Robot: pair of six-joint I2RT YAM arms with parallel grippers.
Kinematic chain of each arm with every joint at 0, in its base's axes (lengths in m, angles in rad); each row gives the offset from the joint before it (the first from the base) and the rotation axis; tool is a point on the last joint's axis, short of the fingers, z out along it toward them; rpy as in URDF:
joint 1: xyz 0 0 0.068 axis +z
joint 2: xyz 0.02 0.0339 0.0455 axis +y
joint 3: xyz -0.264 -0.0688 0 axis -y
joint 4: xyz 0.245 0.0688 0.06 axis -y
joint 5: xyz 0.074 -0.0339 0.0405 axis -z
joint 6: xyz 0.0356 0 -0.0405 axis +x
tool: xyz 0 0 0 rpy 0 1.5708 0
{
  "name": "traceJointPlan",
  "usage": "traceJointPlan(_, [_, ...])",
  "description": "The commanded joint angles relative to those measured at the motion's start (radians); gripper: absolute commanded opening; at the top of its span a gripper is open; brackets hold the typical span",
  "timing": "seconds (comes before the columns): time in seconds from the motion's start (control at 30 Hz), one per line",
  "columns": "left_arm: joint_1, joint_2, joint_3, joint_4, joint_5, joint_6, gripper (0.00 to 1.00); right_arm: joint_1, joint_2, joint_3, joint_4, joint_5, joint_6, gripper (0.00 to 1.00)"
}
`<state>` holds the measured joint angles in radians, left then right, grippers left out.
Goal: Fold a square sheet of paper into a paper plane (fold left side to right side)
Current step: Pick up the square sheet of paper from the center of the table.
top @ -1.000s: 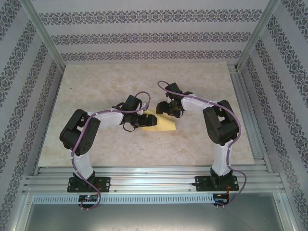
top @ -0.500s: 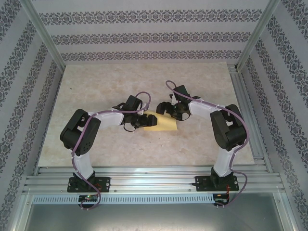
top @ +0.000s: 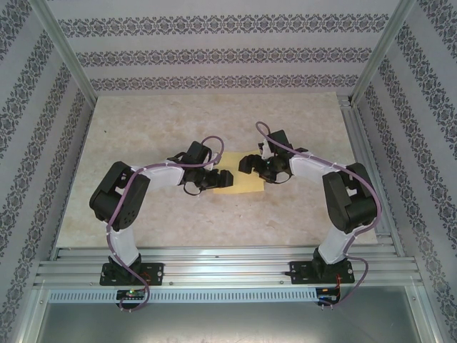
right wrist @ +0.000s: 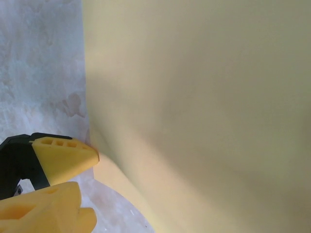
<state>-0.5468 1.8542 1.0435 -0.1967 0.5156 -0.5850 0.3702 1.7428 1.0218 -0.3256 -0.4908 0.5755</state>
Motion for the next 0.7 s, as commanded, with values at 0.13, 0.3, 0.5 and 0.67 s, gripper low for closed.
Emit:
traceJointPlan(0.13, [-0.016, 0.027, 0.013, -0.037, -0.022, 0.019, 0.79, -0.019, -0.057, -0.009, 0.030, -0.011, 0.020, 0.59])
traceJointPlan(0.3, [-0.016, 0.007, 0.013, -0.036, -0.009, 0.026, 0.78, -0.029, -0.063, 0.000, -0.002, 0.019, 0.013, 0.31])
traceJointPlan(0.5, [0.013, -0.135, 0.002, -0.091, -0.015, 0.073, 0.82, -0.056, -0.125, -0.011, -0.059, 0.062, -0.025, 0.06])
traceJointPlan(0.67, [0.092, -0.322, -0.040, -0.141, -0.014, 0.092, 0.87, -0.066, -0.218, 0.002, -0.112, 0.076, -0.057, 0.00])
